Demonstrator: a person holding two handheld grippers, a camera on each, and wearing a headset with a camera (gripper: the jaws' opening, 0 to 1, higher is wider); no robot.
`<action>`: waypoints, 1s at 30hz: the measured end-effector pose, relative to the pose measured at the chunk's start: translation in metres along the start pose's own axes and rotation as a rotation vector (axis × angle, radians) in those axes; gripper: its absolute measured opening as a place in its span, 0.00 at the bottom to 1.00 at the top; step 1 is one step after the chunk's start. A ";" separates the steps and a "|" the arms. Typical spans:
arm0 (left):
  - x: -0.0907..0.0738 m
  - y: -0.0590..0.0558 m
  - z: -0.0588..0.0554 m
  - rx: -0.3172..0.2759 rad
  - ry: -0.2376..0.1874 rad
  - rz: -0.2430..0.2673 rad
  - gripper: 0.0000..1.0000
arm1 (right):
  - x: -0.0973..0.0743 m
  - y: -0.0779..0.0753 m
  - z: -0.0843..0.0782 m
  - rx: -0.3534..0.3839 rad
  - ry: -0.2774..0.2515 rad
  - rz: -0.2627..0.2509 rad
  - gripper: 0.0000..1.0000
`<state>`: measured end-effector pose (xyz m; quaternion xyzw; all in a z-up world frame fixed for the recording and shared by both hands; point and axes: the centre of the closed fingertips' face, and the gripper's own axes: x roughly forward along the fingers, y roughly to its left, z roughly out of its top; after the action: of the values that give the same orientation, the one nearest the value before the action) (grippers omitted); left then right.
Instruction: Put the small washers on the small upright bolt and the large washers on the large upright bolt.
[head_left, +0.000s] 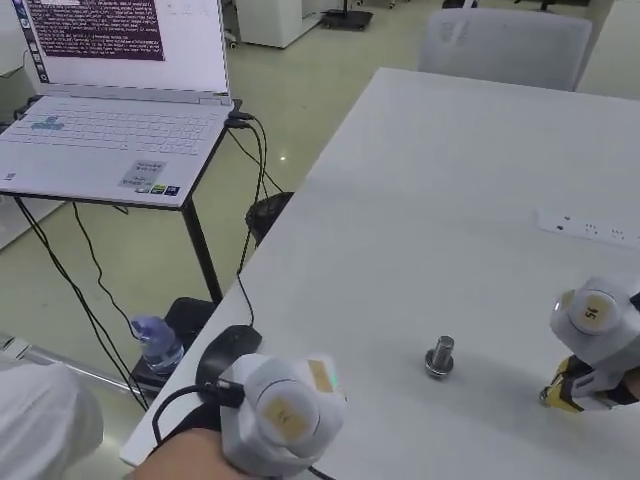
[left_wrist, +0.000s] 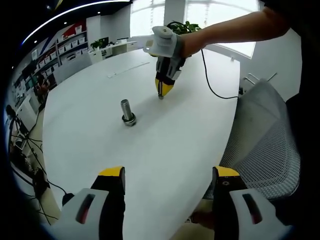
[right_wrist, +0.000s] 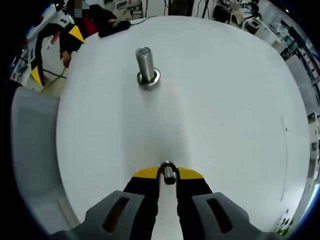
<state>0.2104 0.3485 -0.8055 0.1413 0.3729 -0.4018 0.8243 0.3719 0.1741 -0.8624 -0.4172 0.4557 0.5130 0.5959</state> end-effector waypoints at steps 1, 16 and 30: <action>0.000 0.000 -0.001 0.002 0.004 -0.001 0.70 | 0.000 0.000 0.001 0.000 0.001 0.001 0.13; 0.003 -0.004 0.002 0.005 0.001 -0.008 0.69 | 0.000 -0.001 0.002 -0.018 0.025 -0.001 0.14; -0.003 -0.002 0.007 0.004 -0.010 0.014 0.71 | -0.008 -0.010 0.004 0.004 -0.014 -0.015 0.24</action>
<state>0.2116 0.3452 -0.7987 0.1438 0.3671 -0.3976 0.8285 0.3818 0.1749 -0.8532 -0.4158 0.4493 0.5103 0.6039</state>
